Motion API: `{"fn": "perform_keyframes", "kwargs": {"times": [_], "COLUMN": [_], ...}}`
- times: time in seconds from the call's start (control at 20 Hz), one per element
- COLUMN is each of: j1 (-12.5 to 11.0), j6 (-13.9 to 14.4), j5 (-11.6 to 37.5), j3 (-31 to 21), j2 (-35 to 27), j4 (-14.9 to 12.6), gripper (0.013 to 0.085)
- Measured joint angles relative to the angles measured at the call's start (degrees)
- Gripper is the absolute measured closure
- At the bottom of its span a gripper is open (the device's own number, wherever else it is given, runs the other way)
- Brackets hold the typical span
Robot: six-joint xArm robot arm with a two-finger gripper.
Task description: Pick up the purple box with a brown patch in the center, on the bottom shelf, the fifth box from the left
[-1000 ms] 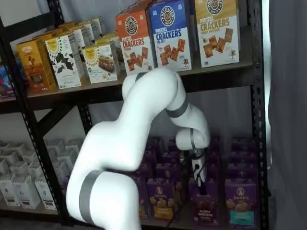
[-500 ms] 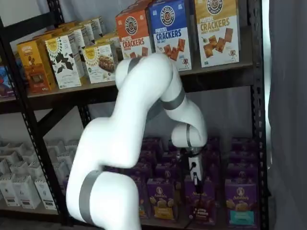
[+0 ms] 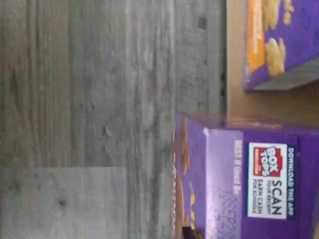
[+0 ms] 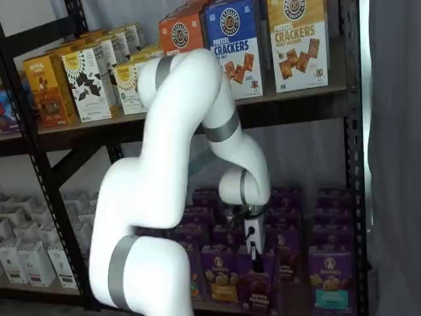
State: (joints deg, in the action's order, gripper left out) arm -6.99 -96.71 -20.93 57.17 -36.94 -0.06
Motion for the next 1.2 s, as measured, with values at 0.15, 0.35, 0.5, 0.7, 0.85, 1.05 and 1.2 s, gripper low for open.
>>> {"fn": "perform_keyframes", "kwargs": {"times": [0.15,0.35,0.5,0.7,0.85,1.05,1.2], "j1": [1.5,3.9,6.1,9.2,11.2,13.0,14.0], "j6": [0.1,-2.1,-6.2,-9.6,-10.8,-8.2,-4.2], "j5": [2.7,6.2,8.3,10.1,10.4,10.2,9.1], "j3": [-6.2,-13.7,-19.1,-26.1,-30.8,-36.0,-39.3], "j2": [3.4,7.7,11.3,17.0,21.7,28.2,33.6], "j4": [1.5,6.0,12.5,19.0,22.3,21.6,18.8], "gripper": [0.069,0.069,0.069,0.069,0.069,0.069,0.069]}}
